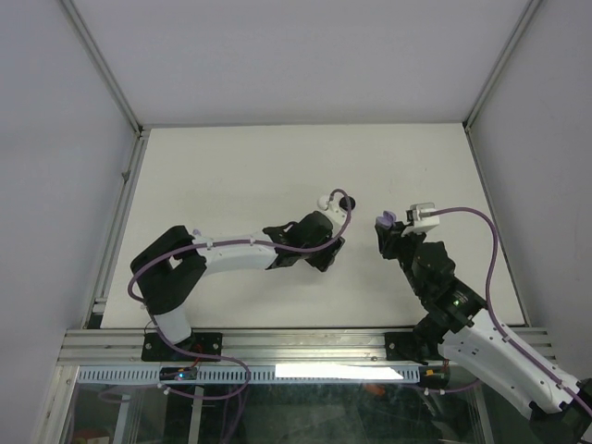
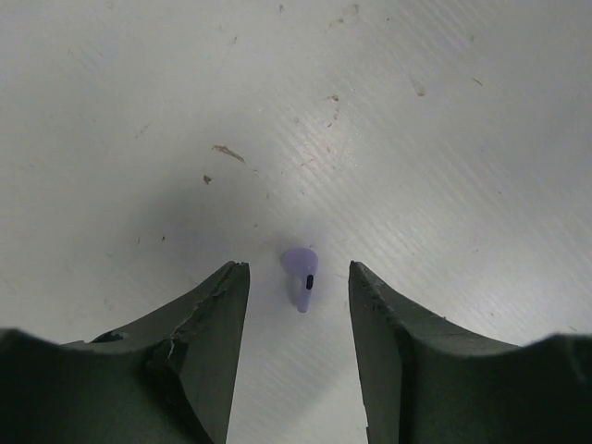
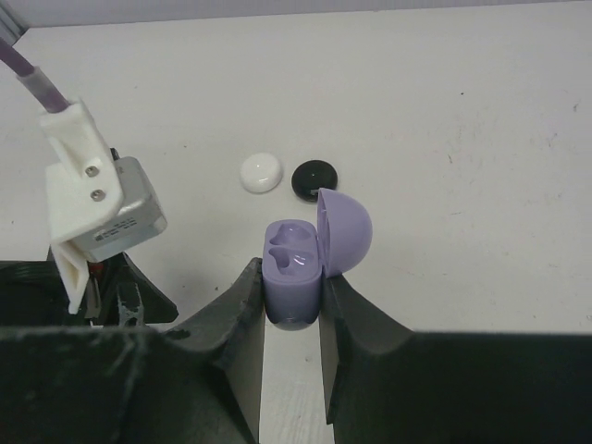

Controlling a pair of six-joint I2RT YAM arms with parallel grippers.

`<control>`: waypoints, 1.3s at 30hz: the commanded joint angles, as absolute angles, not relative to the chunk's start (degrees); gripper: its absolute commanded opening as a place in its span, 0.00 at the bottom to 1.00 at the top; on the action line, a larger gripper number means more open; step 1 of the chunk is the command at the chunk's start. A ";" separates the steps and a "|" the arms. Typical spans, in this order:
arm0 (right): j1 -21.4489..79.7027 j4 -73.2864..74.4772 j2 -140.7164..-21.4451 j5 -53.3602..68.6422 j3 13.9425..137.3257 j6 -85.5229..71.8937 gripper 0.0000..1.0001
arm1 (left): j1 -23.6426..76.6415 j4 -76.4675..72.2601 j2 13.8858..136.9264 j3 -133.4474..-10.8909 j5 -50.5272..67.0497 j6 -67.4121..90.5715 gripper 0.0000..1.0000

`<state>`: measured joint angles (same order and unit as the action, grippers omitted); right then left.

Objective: Insert the wireless bluetooth earbuds into the charging case
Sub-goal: Pick up the earbud from the center of the board.

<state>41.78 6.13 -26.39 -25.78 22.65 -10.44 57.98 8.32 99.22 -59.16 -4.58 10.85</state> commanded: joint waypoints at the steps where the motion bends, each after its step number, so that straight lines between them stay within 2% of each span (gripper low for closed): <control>1: 41.92 5.77 -26.01 -27.44 25.68 -10.83 0.00 | 59.01 11.55 101.58 -63.92 -8.49 8.70 0.46; 9: 41.92 5.37 -26.59 -27.20 25.63 -10.61 0.00 | 59.23 14.39 104.33 -67.06 -8.48 7.91 0.37; 21: 41.92 5.14 -27.03 -27.42 25.45 -10.37 0.00 | 60.34 15.50 106.85 -68.51 -6.46 8.20 0.37; 31: 41.92 5.23 -26.81 -27.27 25.53 -10.27 0.00 | 60.64 20.71 108.48 -70.34 -10.37 8.56 0.32; 39: 41.92 4.99 -27.31 -26.69 25.62 -9.90 0.00 | 61.13 23.20 110.02 -71.90 -11.50 9.40 0.21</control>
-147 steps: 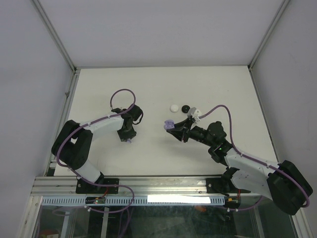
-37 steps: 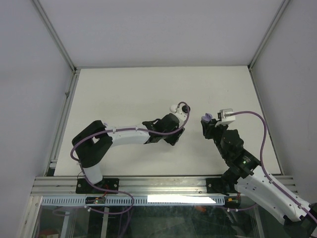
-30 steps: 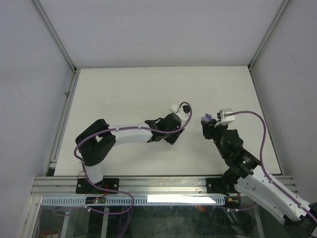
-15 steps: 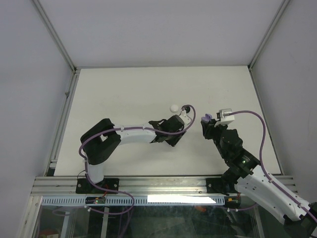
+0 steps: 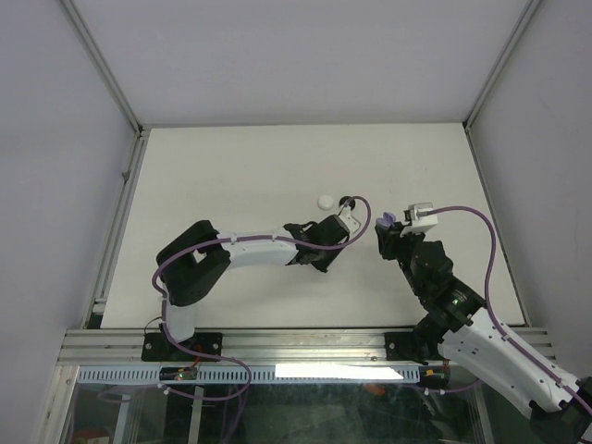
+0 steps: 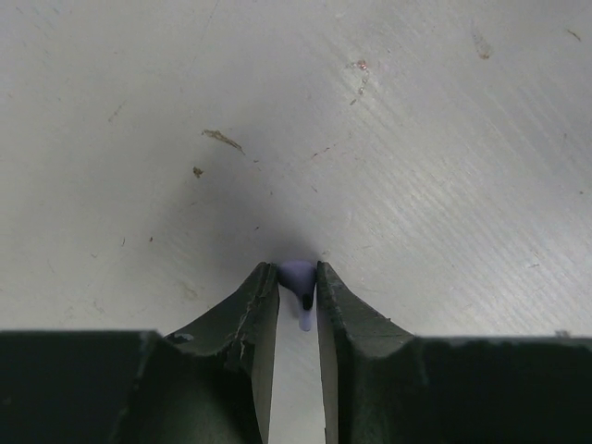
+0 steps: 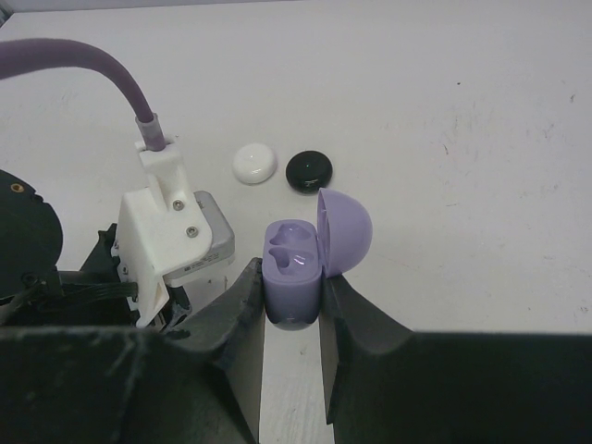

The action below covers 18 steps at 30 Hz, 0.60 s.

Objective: Insert the wireless bluetooth earbuds into the charging case
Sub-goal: Pick up the earbud from the center of the board.

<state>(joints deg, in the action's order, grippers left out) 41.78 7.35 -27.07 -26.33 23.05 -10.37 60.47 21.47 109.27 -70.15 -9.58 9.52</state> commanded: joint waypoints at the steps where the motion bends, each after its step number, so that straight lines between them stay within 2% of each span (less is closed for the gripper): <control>1: 41.92 4.81 -27.45 -26.45 25.53 -9.78 0.00 | 61.14 23.20 109.89 -71.90 -12.18 9.71 0.19; 6: 41.92 0.33 -28.53 -23.79 23.91 -8.73 0.00 | 61.13 23.16 108.89 -71.92 -16.80 12.60 0.14; 10: 41.92 -6.47 -29.81 -19.84 21.08 -6.85 0.00 | 61.08 23.12 106.98 -71.15 -26.44 16.39 0.08; 18: 41.92 -19.79 -34.54 -10.36 17.08 -3.50 0.00 | 59.01 22.10 100.15 -67.86 -35.53 21.19 0.08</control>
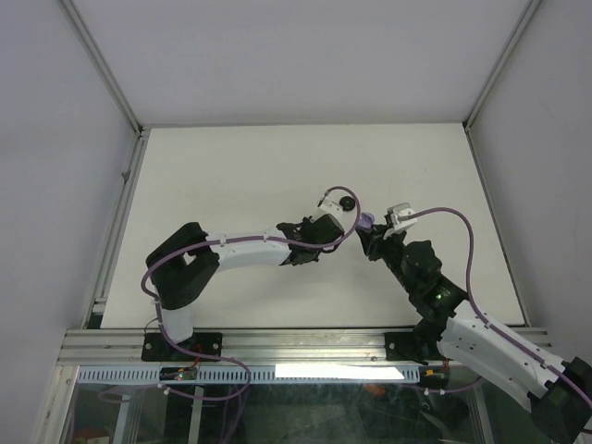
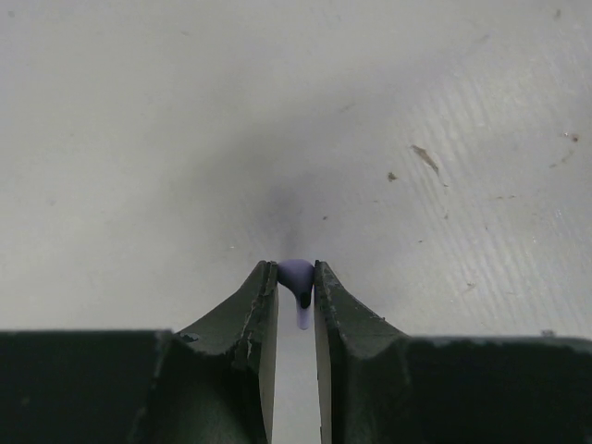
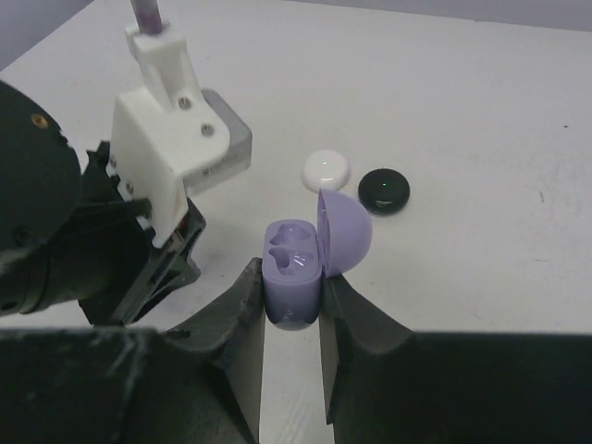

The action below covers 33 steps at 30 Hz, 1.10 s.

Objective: Insert the wireless bluetooth earbuds into the charging case
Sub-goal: Pick up the earbud from the center of the board, then place the earbud in the charging case.

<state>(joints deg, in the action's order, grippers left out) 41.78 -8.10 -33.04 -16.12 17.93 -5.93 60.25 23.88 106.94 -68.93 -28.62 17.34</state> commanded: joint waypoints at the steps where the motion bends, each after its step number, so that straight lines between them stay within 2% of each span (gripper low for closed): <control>1: 41.92 -21.05 -35.07 -9.58 16.79 -3.23 0.00 | 58.61 21.69 99.17 -67.28 -36.04 21.75 0.08; 10: 41.92 -33.46 -41.13 -1.38 15.21 -0.51 0.00 | 55.24 14.91 88.13 -61.59 -38.50 24.34 0.10; 14: 41.92 -40.79 -45.66 3.28 14.55 0.53 0.00 | 55.02 8.23 81.42 -59.11 -38.12 22.09 0.15; 23: 41.92 -52.74 -54.65 8.67 15.62 2.32 0.00 | 55.02 -6.18 71.50 -53.51 -32.46 16.95 0.15; 33: 41.92 -58.62 -60.14 11.50 18.11 2.34 0.00 | 56.25 -19.65 66.01 -47.13 -23.01 14.60 0.15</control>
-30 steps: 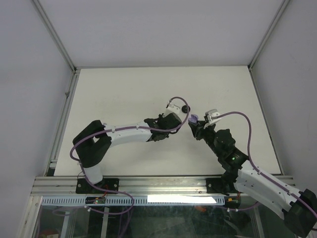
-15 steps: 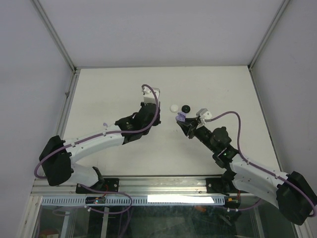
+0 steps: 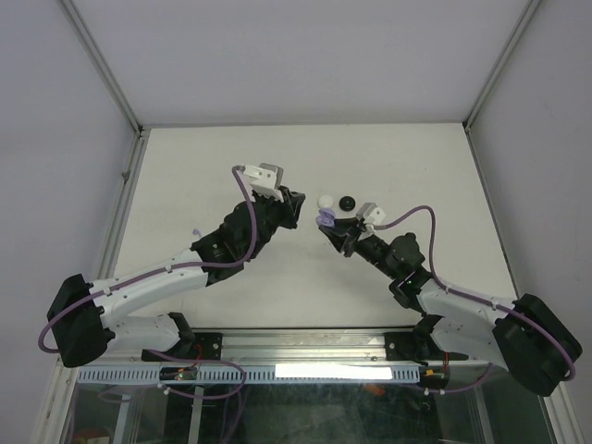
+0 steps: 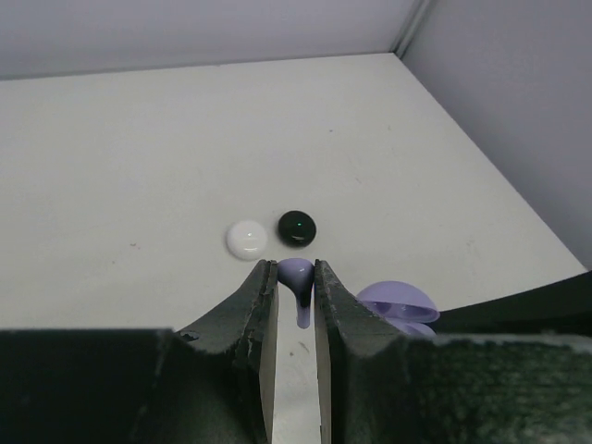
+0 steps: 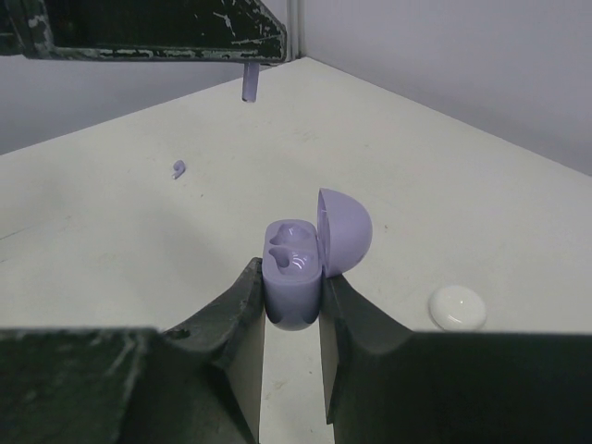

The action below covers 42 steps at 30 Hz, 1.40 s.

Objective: Insert the wireless bluetooth earbuds into the charging case
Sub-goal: Place the earbud in the charging case.

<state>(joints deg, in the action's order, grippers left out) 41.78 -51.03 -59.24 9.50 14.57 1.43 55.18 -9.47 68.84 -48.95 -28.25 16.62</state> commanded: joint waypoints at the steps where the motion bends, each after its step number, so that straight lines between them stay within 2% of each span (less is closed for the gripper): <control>1: 41.92 -59.16 -60.61 11.67 18.18 2.51 0.00 | 56.51 -20.80 65.86 -46.63 -22.38 14.59 0.15; 17: 41.95 -64.42 -62.81 13.49 18.89 0.17 0.00 | 59.63 -32.18 68.79 -42.35 -21.49 12.02 0.15; 42: 41.92 -64.05 -61.09 11.59 18.11 0.09 0.00 | 61.06 -28.74 69.88 -42.81 -22.10 11.32 0.14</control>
<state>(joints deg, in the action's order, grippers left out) 41.78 -60.23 -62.61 12.64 16.60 0.12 60.42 -28.05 70.52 -42.48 -22.00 12.43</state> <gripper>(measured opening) 0.264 0.185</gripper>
